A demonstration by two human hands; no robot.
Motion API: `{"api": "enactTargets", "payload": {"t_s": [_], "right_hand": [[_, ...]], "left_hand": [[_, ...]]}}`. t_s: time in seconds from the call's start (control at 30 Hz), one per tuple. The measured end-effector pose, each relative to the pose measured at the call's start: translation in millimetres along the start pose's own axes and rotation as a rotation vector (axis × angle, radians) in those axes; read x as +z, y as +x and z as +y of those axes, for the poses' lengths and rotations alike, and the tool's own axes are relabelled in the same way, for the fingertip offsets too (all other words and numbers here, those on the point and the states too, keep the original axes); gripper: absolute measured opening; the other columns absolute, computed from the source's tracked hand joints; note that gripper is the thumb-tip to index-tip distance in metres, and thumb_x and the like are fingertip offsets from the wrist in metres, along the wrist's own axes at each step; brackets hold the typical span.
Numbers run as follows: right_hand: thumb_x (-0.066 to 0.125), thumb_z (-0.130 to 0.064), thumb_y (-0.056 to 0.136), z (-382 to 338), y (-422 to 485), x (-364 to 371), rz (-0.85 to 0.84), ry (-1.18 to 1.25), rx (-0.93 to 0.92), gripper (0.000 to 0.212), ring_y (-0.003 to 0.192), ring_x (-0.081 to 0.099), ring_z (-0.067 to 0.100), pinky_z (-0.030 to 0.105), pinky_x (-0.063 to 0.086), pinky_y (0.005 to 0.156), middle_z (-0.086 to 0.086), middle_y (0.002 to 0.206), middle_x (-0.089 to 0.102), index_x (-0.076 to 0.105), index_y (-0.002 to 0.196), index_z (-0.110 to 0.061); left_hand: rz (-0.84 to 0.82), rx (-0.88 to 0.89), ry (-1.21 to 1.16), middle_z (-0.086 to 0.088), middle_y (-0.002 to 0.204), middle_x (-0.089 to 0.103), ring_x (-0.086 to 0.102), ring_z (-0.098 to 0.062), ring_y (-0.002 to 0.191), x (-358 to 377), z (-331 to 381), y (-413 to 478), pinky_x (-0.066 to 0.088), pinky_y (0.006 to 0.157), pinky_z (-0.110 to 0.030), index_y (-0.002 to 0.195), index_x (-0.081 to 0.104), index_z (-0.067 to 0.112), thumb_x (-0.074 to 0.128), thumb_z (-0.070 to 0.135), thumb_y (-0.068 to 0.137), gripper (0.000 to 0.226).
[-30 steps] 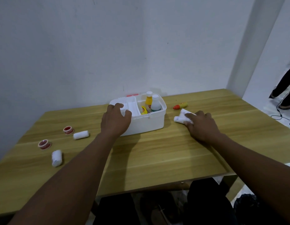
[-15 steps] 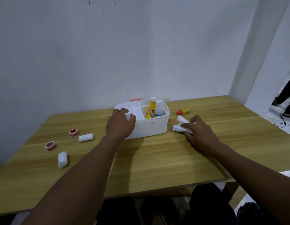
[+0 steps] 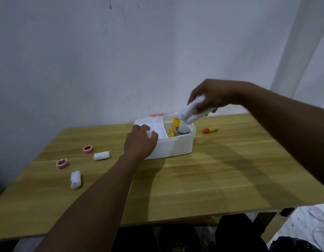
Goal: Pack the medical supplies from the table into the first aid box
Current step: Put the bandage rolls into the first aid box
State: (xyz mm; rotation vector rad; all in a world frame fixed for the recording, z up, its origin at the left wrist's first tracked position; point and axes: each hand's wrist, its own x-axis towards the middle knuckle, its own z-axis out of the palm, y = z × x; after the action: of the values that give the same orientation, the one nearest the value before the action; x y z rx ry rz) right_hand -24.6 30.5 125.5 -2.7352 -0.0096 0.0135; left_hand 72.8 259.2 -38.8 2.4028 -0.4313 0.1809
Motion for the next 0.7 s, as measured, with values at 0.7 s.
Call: {"api": "enactTargets", "payload": {"t_s": [0.7], "right_hand": [[0.046, -0.025, 0.097, -19.9, 52.8, 77.0, -0.207, -0.600, 0.171, 0.035, 0.076, 0.070, 0.028, 0.037, 0.059, 0.073, 0.014, 0.130, 0.040, 0.058, 0.128, -0.015]], "left_hand": [[-0.001, 0.037, 0.016, -0.007, 0.147, 0.047, 0.051, -0.035, 0.125, 0.9, -3.4, 1.3, 0.045, 0.099, -0.044, 0.136, 0.056, 0.022, 0.048, 0.046, 0.094, 0.049]]}}
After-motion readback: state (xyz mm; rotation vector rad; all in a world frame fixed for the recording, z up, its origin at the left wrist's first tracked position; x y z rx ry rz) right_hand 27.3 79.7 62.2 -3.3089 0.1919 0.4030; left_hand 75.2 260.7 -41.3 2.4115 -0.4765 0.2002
